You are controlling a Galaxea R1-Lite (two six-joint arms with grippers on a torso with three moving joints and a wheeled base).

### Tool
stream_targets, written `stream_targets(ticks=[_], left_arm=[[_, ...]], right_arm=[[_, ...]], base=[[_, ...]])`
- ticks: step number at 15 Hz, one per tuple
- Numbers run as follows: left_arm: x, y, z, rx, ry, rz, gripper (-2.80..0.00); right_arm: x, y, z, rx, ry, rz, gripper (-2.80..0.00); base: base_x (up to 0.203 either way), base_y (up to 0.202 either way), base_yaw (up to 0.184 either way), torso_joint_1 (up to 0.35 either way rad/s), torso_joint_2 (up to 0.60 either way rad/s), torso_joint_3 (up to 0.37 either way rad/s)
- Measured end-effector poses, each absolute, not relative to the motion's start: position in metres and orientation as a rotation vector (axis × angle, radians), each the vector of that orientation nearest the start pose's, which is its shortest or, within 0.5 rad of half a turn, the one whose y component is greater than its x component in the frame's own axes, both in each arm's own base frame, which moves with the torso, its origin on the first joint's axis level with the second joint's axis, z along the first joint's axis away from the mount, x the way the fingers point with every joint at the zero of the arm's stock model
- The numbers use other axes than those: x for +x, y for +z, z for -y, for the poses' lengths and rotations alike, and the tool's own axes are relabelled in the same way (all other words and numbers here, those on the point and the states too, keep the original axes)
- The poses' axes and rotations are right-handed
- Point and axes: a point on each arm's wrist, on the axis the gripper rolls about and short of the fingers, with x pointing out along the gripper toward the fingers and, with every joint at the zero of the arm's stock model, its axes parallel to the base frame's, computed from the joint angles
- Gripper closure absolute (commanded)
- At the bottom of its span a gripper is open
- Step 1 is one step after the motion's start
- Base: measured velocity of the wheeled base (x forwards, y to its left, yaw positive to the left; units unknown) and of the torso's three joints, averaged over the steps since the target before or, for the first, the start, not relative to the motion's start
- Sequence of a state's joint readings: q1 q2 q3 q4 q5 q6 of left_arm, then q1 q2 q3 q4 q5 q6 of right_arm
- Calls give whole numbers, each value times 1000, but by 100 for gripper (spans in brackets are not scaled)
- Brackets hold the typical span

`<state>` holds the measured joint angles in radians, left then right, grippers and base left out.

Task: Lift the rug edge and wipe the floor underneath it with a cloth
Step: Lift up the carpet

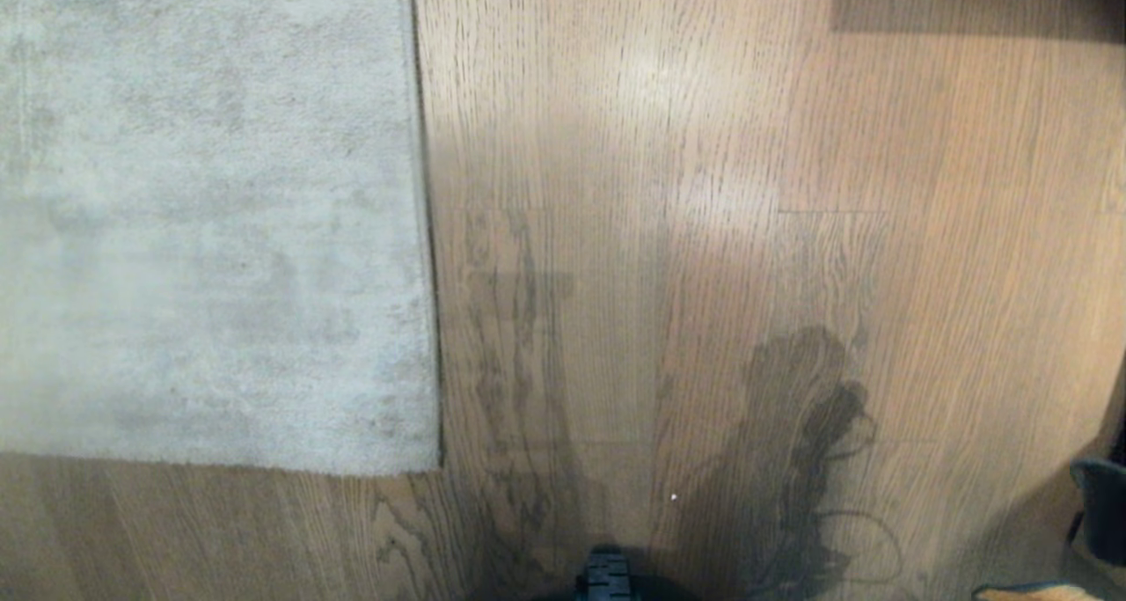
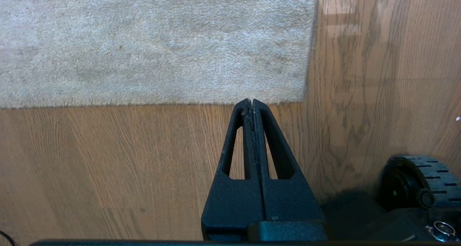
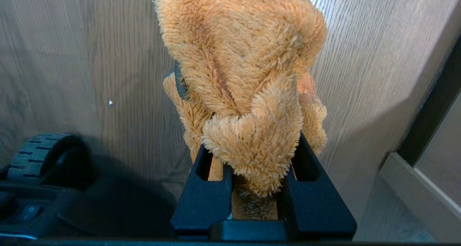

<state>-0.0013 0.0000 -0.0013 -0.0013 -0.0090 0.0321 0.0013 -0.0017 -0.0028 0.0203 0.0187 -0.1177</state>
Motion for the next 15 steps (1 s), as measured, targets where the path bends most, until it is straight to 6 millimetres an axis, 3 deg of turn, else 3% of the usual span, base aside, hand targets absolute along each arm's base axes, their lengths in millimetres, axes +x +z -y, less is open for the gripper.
stream_targets(ticks=[15], left_arm=[[-23, 76, 0, 33, -10, 3, 0]], right_arm=[[-23, 74, 0, -121, 22, -12, 0]], base=[[0, 0, 0, 0, 0, 0]])
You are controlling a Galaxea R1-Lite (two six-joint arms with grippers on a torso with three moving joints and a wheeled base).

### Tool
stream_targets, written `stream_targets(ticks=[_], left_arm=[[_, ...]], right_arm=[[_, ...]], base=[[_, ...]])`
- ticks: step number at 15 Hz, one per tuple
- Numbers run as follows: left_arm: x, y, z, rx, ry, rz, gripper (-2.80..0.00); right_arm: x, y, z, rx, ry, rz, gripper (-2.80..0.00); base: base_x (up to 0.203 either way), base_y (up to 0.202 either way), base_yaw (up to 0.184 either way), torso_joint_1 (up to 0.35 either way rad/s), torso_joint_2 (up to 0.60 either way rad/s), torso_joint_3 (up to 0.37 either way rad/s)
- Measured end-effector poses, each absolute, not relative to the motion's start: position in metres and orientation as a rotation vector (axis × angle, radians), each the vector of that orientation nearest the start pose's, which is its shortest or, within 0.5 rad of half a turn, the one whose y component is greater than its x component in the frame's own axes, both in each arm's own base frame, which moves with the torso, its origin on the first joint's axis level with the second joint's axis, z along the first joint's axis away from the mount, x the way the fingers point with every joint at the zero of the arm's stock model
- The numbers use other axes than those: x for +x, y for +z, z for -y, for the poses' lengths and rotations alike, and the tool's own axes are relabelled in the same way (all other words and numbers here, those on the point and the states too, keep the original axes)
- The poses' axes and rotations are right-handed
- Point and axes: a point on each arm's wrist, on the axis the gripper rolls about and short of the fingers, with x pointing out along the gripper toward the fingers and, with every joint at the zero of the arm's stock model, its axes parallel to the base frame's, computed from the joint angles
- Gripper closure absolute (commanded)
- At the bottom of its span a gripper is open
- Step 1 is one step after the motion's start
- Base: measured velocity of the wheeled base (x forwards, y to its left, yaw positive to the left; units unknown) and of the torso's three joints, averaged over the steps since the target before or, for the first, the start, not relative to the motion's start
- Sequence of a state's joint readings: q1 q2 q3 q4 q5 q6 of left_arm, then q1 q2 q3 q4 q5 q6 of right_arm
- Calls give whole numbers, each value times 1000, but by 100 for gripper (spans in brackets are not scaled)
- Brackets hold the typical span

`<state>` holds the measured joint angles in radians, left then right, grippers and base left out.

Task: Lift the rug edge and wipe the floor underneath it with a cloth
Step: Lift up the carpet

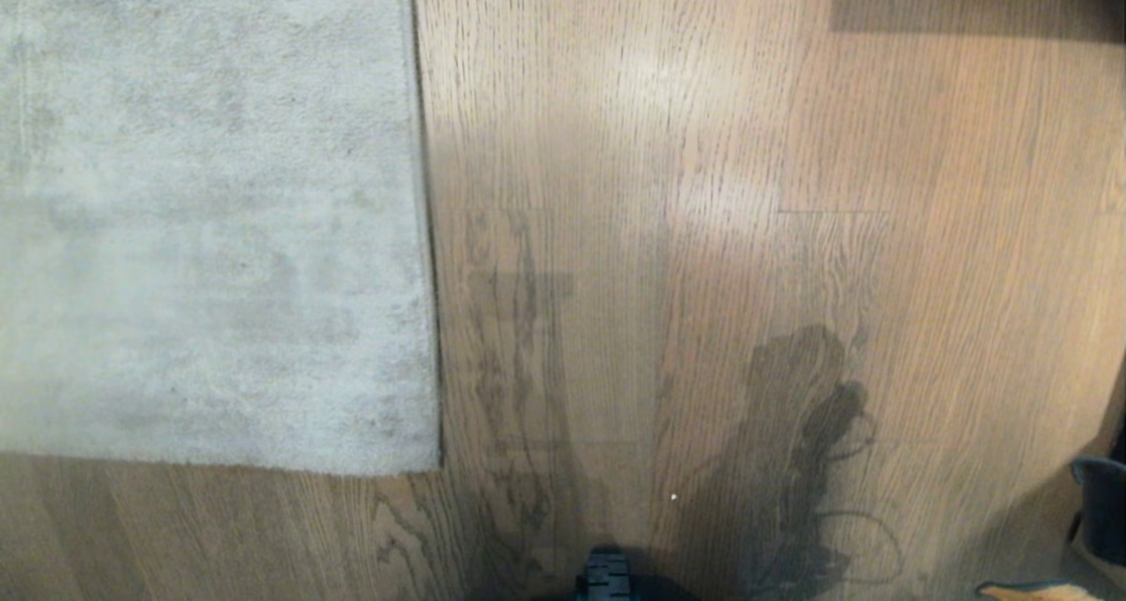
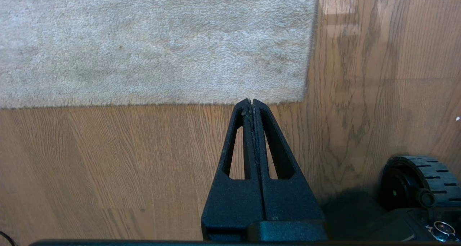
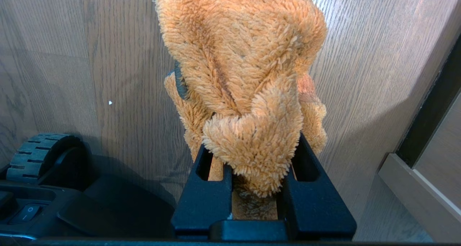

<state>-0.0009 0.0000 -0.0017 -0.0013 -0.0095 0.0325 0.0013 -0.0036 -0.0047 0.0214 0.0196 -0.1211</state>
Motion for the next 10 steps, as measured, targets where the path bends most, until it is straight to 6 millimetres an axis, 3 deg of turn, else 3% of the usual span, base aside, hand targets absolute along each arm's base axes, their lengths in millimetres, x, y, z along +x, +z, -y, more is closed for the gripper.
stream_targets(ticks=[10], left_arm=[[-23, 76, 0, 32, -11, 3, 0]], right_arm=[[-23, 75, 0, -121, 22, -13, 0]], base=[[0, 0, 0, 0, 0, 0]])
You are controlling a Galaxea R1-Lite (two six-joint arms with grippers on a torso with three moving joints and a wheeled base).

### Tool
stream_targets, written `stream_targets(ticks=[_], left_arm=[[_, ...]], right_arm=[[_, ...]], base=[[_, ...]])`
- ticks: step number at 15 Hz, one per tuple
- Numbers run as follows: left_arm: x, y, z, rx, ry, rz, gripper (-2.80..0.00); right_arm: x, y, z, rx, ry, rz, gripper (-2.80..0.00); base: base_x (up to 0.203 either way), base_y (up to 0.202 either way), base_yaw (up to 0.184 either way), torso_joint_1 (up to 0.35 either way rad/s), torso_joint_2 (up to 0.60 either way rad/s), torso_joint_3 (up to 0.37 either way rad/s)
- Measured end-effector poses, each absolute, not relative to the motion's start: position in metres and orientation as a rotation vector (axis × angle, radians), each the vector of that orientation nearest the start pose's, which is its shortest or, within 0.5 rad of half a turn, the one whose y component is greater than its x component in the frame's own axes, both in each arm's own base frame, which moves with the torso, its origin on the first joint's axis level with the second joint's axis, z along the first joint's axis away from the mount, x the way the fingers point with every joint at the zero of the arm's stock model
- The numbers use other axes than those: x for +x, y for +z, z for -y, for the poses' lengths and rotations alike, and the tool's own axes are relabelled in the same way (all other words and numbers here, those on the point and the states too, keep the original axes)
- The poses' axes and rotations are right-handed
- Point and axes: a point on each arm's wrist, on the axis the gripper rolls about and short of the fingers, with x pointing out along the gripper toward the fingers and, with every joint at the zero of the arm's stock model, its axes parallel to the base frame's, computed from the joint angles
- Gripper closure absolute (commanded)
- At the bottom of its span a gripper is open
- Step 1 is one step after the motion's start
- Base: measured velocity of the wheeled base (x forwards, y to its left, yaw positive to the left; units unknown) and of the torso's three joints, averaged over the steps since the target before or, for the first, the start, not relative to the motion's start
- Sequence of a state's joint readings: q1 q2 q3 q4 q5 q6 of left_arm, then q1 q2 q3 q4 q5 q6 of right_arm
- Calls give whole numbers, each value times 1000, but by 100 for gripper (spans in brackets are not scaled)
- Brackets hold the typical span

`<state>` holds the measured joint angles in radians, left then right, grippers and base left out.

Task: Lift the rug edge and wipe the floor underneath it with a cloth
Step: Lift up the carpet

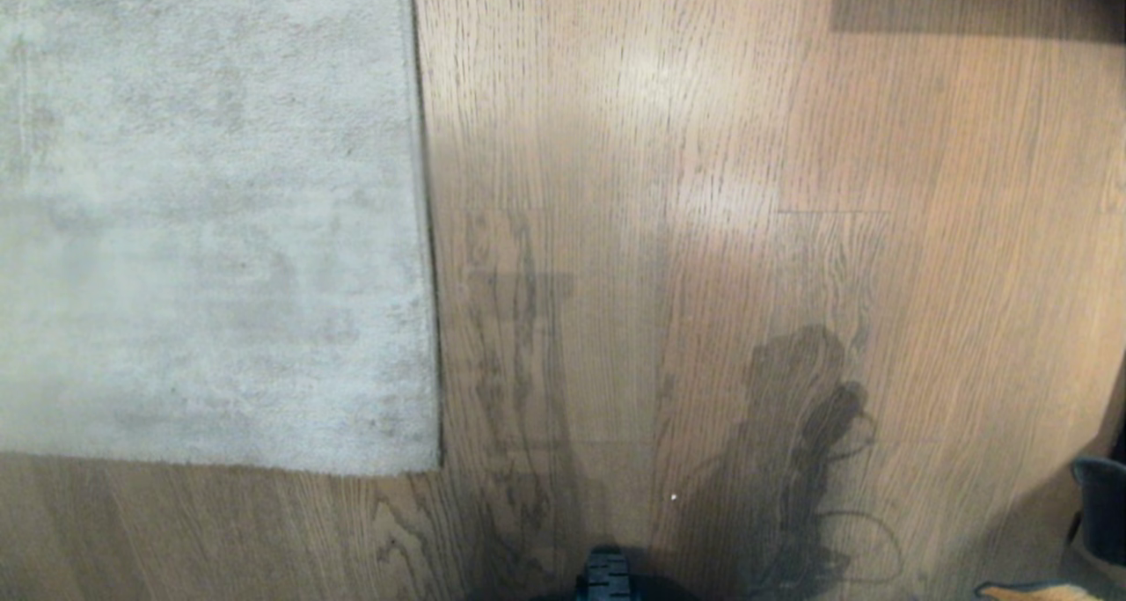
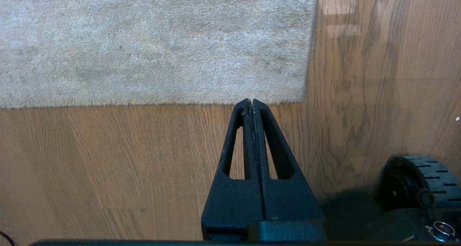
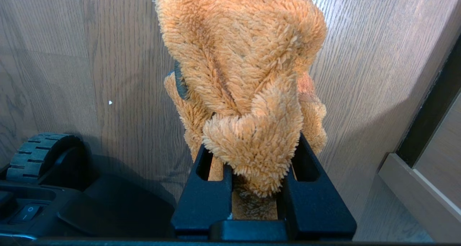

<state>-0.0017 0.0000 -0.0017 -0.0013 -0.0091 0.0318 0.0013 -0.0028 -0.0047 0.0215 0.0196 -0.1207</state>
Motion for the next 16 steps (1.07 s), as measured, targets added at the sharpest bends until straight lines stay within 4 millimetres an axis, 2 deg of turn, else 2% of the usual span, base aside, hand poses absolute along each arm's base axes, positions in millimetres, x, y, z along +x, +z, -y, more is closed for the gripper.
stream_targets(ticks=[16], left_arm=[[-23, 76, 0, 26, -9, 0, 0]], right_arm=[[-23, 75, 0, -120, 21, -14, 0]], base=[[0, 0, 0, 0, 0, 0]])
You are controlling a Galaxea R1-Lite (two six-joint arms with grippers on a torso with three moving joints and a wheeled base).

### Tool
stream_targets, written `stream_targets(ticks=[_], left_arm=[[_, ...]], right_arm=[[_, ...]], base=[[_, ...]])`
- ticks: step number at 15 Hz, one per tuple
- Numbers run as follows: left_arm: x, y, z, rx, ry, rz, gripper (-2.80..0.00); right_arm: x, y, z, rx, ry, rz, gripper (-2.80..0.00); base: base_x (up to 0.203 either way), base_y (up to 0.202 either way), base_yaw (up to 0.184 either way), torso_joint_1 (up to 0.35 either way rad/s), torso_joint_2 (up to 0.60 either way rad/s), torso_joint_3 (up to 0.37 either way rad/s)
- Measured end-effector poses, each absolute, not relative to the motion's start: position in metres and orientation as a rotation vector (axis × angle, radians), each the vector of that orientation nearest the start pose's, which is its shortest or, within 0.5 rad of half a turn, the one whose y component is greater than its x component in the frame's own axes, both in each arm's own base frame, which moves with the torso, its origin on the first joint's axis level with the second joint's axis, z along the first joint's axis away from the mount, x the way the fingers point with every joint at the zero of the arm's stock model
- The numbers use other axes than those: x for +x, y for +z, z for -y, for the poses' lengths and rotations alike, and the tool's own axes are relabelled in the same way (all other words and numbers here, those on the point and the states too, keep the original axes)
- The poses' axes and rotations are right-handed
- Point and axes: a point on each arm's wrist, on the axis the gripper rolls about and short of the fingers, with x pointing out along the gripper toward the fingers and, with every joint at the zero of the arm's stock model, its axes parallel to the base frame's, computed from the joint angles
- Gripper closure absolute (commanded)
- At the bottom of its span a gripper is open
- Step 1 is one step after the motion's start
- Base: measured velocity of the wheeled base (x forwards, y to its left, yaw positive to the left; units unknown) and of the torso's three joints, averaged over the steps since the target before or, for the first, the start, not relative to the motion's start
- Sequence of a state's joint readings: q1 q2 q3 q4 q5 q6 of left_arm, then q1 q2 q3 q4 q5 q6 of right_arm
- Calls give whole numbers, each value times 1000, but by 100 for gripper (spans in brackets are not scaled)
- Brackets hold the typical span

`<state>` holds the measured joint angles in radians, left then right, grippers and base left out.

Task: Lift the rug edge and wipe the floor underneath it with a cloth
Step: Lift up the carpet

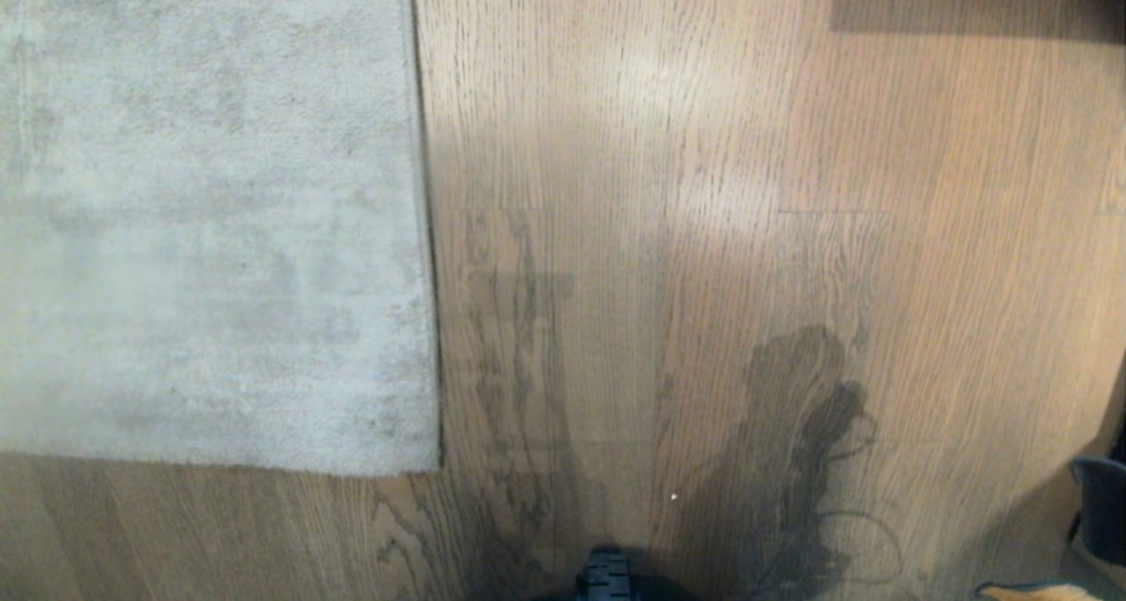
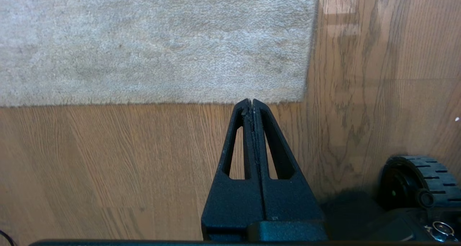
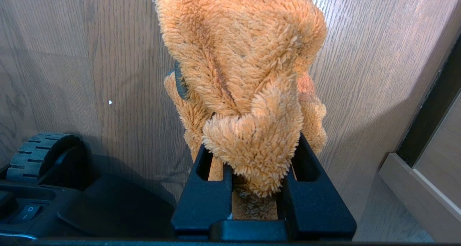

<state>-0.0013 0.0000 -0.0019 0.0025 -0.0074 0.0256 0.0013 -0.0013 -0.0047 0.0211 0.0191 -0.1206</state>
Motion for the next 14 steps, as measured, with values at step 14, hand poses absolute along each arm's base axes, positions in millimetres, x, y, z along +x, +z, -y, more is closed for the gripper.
stream_targets(ticks=[14], left_arm=[[-14, 79, 0, 10, -9, -154, 0]], right_arm=[[-23, 75, 0, -120, 21, -14, 0]], base=[[0, 0, 0, 0, 0, 0]])
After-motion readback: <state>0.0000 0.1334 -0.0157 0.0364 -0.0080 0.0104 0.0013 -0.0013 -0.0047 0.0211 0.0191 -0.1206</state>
